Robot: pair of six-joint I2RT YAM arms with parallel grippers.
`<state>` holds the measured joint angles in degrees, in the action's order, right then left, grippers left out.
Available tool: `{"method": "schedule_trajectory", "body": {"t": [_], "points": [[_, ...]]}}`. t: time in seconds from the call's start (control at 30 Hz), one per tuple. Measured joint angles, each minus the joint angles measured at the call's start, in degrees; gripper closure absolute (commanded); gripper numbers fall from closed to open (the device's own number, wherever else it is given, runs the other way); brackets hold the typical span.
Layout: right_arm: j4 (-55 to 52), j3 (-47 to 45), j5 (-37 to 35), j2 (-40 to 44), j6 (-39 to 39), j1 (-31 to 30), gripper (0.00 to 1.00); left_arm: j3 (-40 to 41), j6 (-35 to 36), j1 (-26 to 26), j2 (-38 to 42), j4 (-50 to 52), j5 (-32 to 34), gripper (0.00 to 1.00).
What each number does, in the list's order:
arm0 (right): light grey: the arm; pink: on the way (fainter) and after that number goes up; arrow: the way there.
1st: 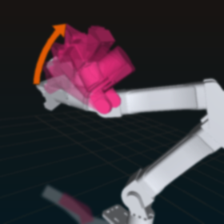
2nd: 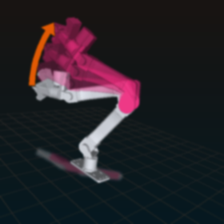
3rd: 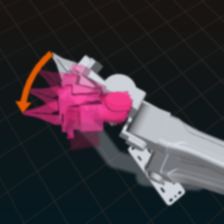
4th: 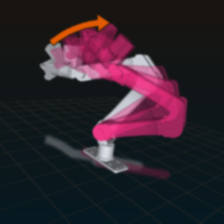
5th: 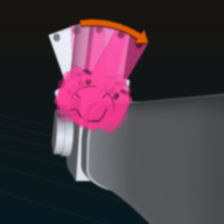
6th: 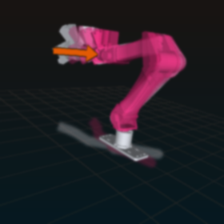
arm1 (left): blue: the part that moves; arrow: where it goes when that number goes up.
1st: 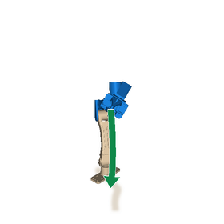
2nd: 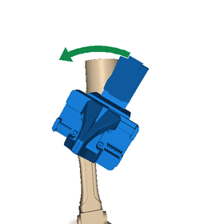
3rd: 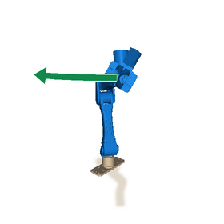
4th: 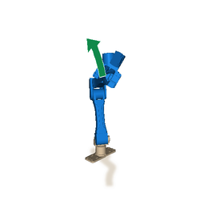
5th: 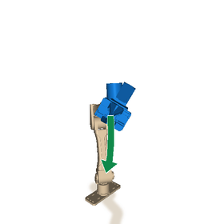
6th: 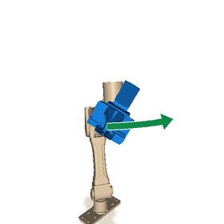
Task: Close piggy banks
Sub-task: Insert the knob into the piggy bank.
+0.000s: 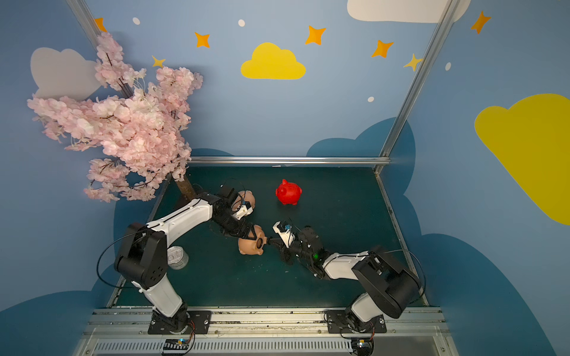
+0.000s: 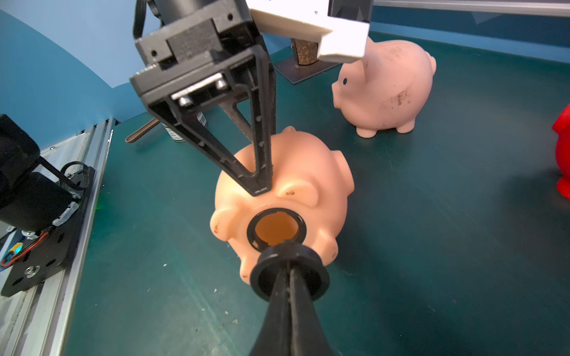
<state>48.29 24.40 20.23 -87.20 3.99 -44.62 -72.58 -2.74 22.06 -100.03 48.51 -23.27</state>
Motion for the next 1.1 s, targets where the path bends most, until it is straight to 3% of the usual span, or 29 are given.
{"method": "schedule_trajectory", "body": {"t": [1.1], "points": [[12.8, 0.6, 4.8, -12.3, 6.7, 0.0, 1.0, -0.5, 0.0, -0.2, -0.5, 0.0, -1.0, 0.09]]}}
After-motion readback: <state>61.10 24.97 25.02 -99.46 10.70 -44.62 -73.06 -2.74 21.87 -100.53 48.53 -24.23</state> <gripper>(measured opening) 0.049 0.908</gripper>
